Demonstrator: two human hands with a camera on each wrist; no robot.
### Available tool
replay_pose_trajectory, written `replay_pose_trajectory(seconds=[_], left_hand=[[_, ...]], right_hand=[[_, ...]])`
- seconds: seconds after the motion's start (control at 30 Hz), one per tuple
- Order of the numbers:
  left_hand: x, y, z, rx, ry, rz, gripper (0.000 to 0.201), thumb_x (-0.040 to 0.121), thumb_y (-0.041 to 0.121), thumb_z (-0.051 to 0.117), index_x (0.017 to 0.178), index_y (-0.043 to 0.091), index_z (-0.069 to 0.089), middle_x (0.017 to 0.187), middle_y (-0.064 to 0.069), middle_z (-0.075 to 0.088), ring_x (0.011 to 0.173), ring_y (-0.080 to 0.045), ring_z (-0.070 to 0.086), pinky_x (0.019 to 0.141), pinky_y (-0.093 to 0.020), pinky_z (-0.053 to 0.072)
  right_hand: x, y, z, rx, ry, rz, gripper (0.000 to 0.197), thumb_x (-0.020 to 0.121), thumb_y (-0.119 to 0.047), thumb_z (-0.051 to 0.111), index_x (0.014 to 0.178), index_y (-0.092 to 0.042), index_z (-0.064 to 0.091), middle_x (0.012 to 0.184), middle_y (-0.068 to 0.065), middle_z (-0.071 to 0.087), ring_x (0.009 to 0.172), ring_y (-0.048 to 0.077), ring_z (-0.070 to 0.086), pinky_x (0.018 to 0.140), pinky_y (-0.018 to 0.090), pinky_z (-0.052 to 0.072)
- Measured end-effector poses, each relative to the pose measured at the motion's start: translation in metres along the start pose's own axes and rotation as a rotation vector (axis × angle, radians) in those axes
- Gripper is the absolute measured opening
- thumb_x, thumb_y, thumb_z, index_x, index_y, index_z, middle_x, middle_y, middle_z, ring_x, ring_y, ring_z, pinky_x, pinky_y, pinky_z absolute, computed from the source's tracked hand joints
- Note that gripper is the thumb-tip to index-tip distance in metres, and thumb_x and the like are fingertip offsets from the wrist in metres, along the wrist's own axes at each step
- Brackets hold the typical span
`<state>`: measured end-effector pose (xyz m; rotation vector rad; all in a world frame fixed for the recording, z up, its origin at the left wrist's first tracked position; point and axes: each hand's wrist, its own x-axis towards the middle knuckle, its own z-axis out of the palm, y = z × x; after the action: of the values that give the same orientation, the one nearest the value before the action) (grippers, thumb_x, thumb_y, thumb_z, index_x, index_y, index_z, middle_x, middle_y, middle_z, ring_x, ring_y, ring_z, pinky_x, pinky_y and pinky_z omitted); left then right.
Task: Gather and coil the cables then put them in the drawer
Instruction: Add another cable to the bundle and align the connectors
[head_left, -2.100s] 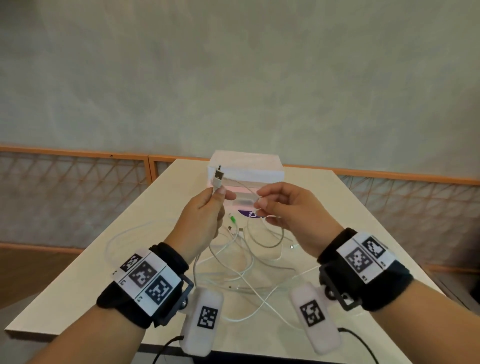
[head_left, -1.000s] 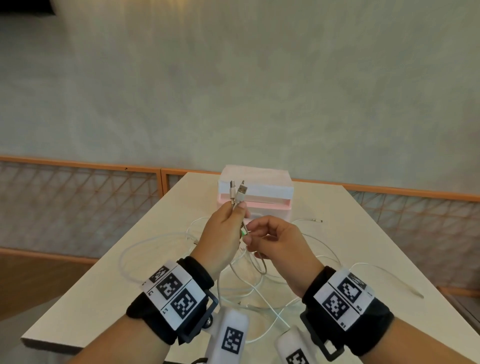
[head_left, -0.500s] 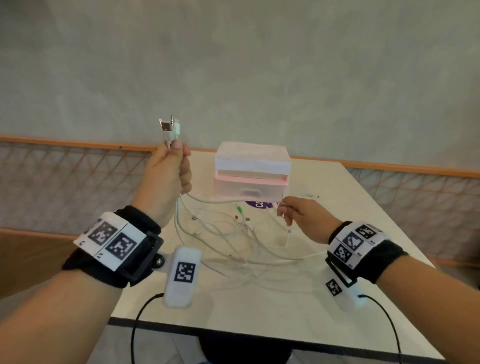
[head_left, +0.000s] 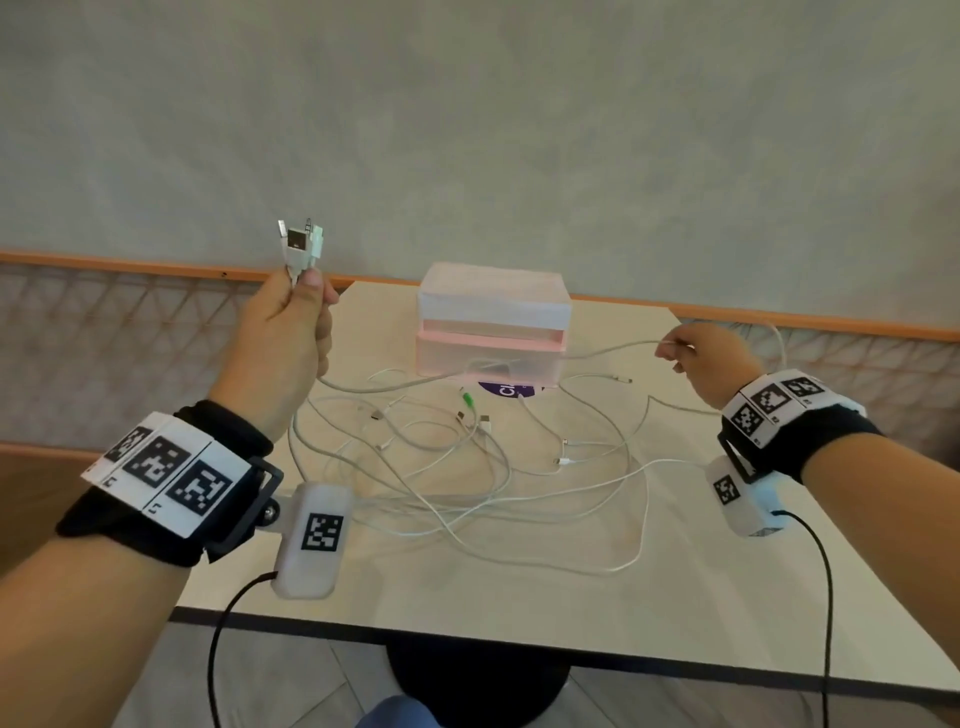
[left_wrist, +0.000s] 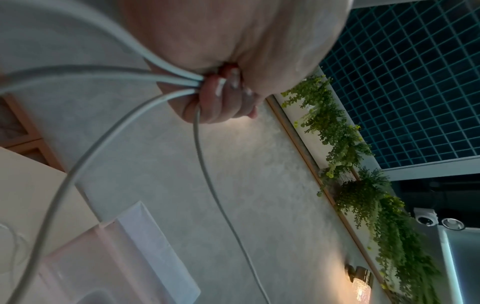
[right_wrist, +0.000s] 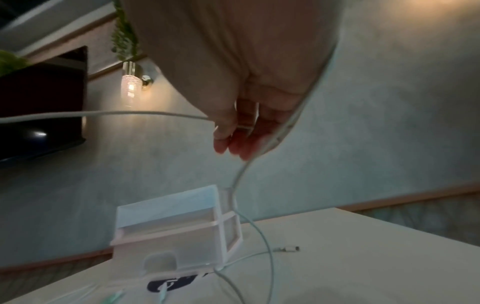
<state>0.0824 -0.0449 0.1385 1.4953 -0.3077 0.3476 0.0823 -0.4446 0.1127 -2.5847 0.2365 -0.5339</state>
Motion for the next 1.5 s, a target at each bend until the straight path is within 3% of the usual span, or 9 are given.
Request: replay_pose_trajectory(seconds=[0.27, 0.33, 0.43, 0.6, 0.73, 0.9, 1.17, 1.33, 1.5], left_hand=[[-0.01, -0.008, 0.025, 0.172, -0.091, 0.0, 0.027, 0.098, 0.033, 0.041, 0.074, 0.026, 0.053, 0.058, 0.007, 0.033, 0.046, -0.009, 0.027, 0.048, -0.028, 0.023], [-0.017, -0.003, 0.038, 0.178, -0.161, -0.002, 0.018, 0.095, 0.039, 0.048, 0.086, 0.026, 0.058, 0.059, 0.011, 0.035, 0.049, -0.009, 0.03, 0.049, -0.029, 0.025], [-0.026, 0.003, 0.059, 0.328, -0.26, 0.049, 0.047, 0.079, 0.055, 0.062, 0.102, 0.015, 0.056, 0.069, 0.01, 0.037, 0.058, -0.009, 0.034, 0.053, -0.022, 0.031], [-0.037, 0.002, 0.084, 0.408, -0.328, 0.054, 0.055, 0.061, 0.048, 0.082, 0.081, 0.019, 0.04, 0.073, 0.005, 0.038, 0.063, -0.009, 0.036, 0.058, -0.021, 0.03], [-0.039, -0.003, 0.088, 0.373, -0.429, 0.057, 0.035, 0.074, 0.04, 0.076, 0.086, 0.03, 0.045, 0.076, 0.011, 0.052, 0.06, 0.005, 0.048, 0.062, -0.019, 0.034], [-0.035, -0.007, 0.084, 0.404, -0.44, 0.105, 0.029, 0.077, 0.037, 0.073, 0.098, 0.021, 0.061, 0.082, 0.013, 0.061, 0.079, -0.006, 0.059, 0.068, -0.02, 0.043], [-0.014, -0.017, 0.046, 0.469, -0.247, 0.064, 0.009, 0.084, 0.026, 0.069, 0.084, 0.017, 0.072, 0.064, 0.016, 0.056, 0.049, 0.012, 0.05, 0.048, -0.007, 0.033], [-0.002, -0.021, 0.027, 0.458, -0.152, 0.01, 0.015, 0.086, 0.029, 0.066, 0.082, 0.015, 0.071, 0.083, -0.017, 0.066, 0.065, -0.019, 0.05, 0.068, -0.031, 0.039], [-0.006, -0.018, 0.032, 0.473, -0.178, 0.034, 0.015, 0.088, 0.023, 0.062, 0.089, 0.011, 0.071, 0.094, -0.023, 0.066, 0.069, -0.021, 0.05, 0.067, -0.032, 0.038]], right_hand=[[-0.017, -0.035, 0.005, 0.042, -0.126, -0.124, 0.02, 0.092, -0.028, 0.052, 0.099, -0.019, 0.069, 0.083, -0.009, 0.071, 0.038, 0.003, 0.052, 0.051, 0.019, 0.044], [-0.028, -0.063, 0.001, -0.026, -0.147, -0.233, 0.02, 0.093, -0.03, 0.051, 0.096, -0.024, 0.069, 0.083, -0.011, 0.071, 0.037, 0.003, 0.05, 0.049, 0.015, 0.046], [-0.045, -0.105, -0.007, -0.105, -0.248, -0.377, 0.02, 0.094, -0.032, 0.048, 0.094, -0.03, 0.068, 0.08, -0.012, 0.071, 0.038, 0.002, 0.051, 0.05, 0.013, 0.045], [-0.064, -0.141, -0.016, -0.139, -0.458, -0.474, 0.025, 0.097, -0.03, 0.042, 0.097, -0.028, 0.067, 0.073, -0.009, 0.071, 0.046, 0.012, 0.055, 0.042, 0.017, 0.043], [-0.066, -0.145, -0.02, -0.163, -0.559, -0.478, 0.026, 0.097, -0.034, 0.041, 0.087, -0.028, 0.064, 0.074, -0.007, 0.072, 0.042, 0.015, 0.054, 0.053, 0.027, 0.049], [-0.064, -0.136, -0.02, -0.023, -0.626, -0.449, 0.021, 0.096, -0.028, 0.045, 0.086, -0.023, 0.062, 0.072, -0.011, 0.071, 0.038, 0.009, 0.048, 0.051, 0.017, 0.044], [-0.036, -0.061, -0.022, 0.187, -0.427, -0.231, 0.023, 0.096, -0.014, 0.044, 0.082, -0.015, 0.061, 0.07, -0.002, 0.062, 0.042, 0.008, 0.045, 0.046, 0.016, 0.041], [-0.018, -0.012, -0.018, 0.181, -0.226, -0.077, 0.032, 0.097, -0.009, 0.041, 0.073, -0.019, 0.059, 0.064, -0.001, 0.055, 0.064, 0.022, 0.052, 0.062, 0.024, 0.046], [-0.009, -0.015, -0.016, -0.023, 0.199, -0.194, 0.021, 0.093, -0.006, 0.047, 0.09, -0.005, 0.068, 0.088, 0.01, 0.062, 0.081, 0.024, 0.053, 0.074, 0.022, 0.034]])
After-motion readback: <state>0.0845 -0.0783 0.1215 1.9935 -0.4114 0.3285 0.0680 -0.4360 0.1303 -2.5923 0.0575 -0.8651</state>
